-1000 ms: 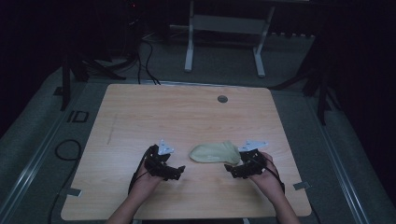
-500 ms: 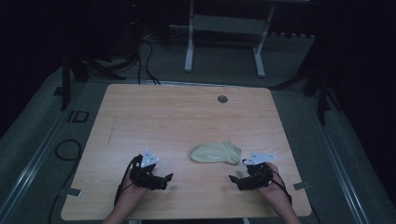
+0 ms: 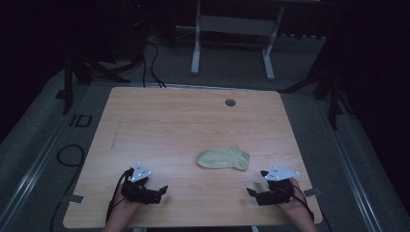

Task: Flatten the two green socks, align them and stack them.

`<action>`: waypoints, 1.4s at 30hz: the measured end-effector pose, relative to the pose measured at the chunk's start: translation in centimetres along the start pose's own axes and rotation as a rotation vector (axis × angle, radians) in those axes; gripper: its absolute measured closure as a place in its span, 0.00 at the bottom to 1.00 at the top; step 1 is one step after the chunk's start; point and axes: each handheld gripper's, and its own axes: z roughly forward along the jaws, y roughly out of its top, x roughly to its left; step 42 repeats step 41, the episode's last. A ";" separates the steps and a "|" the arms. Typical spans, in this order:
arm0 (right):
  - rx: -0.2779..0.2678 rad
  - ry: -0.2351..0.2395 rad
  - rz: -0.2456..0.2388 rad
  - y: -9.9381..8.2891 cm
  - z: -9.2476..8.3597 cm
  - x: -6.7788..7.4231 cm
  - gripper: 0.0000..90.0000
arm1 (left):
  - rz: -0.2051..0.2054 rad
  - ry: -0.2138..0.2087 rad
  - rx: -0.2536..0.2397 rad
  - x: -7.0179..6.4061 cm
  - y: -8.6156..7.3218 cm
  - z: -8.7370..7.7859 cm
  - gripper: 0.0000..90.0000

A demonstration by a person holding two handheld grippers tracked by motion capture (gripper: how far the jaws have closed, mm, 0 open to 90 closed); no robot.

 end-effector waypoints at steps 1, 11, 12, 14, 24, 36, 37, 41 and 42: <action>0.003 -0.001 0.005 -0.3 -0.2 0.0 0.14 | 0.000 0.004 0.000 0.2 -0.3 -0.3 0.02; -0.004 -0.016 0.024 -2.4 -1.4 -0.3 0.14 | -0.009 0.029 -0.010 0.7 -1.5 -1.5 0.02; -0.006 -0.023 0.023 -2.5 -1.6 -0.3 0.14 | -0.006 0.042 -0.002 0.8 -1.7 -1.7 0.02; 0.003 -0.022 0.026 -2.9 -1.9 -0.5 0.14 | -0.011 0.046 -0.002 1.0 -2.0 -1.9 0.02; -0.027 -0.063 0.055 -4.5 -3.3 -1.1 0.14 | -0.054 0.079 -0.028 2.2 -3.3 -3.2 0.02; -0.045 -0.088 0.082 -5.5 -3.7 -1.7 0.15 | -0.078 0.104 -0.044 3.0 -4.6 -4.1 0.02; -0.047 -0.088 0.084 -5.5 -3.7 -1.7 0.15 | -0.080 0.104 -0.046 3.0 -4.6 -4.1 0.02; -0.061 -0.093 0.092 -5.5 -3.9 -1.8 0.15 | -0.076 0.102 -0.049 3.0 -4.6 -4.1 0.02; -0.061 -0.093 0.092 -5.5 -3.9 -1.8 0.15 | -0.076 0.102 -0.049 3.0 -4.6 -4.1 0.02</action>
